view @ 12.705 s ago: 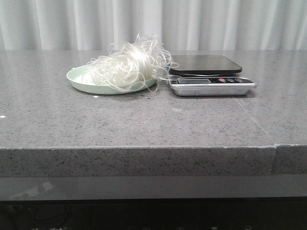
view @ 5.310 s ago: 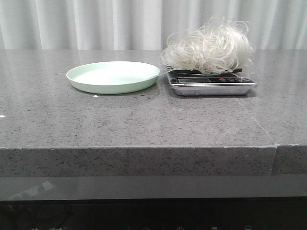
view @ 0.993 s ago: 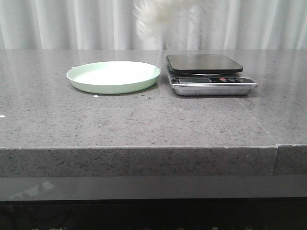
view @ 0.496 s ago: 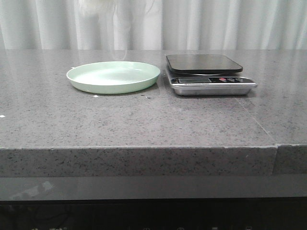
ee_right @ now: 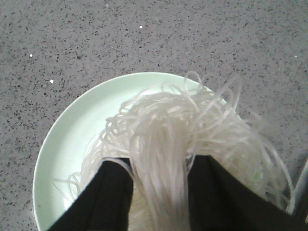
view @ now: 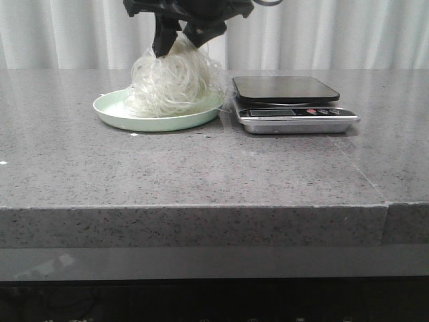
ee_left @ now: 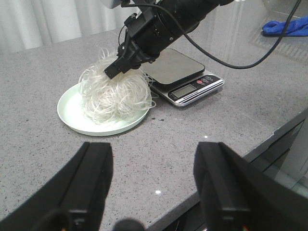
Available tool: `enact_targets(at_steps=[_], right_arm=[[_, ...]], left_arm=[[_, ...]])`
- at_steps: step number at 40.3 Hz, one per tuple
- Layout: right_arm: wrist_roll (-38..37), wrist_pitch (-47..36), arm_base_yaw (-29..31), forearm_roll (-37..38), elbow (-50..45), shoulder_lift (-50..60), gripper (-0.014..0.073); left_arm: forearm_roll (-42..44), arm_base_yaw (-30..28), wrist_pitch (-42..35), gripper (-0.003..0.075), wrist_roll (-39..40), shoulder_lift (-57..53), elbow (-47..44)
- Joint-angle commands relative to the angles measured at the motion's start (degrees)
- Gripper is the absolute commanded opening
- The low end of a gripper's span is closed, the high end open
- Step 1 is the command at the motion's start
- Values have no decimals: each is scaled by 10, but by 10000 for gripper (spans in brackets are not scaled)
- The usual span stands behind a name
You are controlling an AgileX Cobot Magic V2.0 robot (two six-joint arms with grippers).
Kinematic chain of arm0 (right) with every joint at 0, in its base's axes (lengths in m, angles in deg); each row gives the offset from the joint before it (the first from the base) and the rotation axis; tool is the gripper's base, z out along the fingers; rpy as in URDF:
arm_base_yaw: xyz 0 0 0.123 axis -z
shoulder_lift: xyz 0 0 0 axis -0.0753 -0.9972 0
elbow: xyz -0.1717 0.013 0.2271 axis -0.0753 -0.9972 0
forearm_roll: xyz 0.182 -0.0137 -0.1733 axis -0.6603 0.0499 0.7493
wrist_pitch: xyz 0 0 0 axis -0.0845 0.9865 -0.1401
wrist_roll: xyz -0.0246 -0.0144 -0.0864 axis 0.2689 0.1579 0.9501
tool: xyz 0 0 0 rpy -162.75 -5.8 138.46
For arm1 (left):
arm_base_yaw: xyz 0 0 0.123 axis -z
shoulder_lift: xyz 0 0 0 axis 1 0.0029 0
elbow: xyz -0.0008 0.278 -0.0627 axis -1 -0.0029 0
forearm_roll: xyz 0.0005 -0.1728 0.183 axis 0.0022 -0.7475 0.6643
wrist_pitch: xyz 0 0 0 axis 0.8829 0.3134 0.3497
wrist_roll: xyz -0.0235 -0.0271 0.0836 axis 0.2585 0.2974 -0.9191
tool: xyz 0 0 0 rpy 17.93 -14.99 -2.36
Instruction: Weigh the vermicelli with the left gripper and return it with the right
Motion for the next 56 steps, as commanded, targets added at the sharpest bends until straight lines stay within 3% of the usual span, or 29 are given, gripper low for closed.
enact_targets(at_steps=[1, 19, 35, 56], right_arm=[[8, -30, 0, 1, 22, 48, 477], [-9, 66, 2, 3, -10, 195, 476], [-13, 4, 4, 8, -268, 431, 476], [-13, 106, 4, 34, -500, 757, 476]], left_arm=[[-8, 0, -46, 461, 4, 3, 15], [-8, 0, -46, 461, 4, 3, 15], [-8, 0, -46, 461, 4, 3, 15], [-8, 0, -46, 461, 4, 3, 15]])
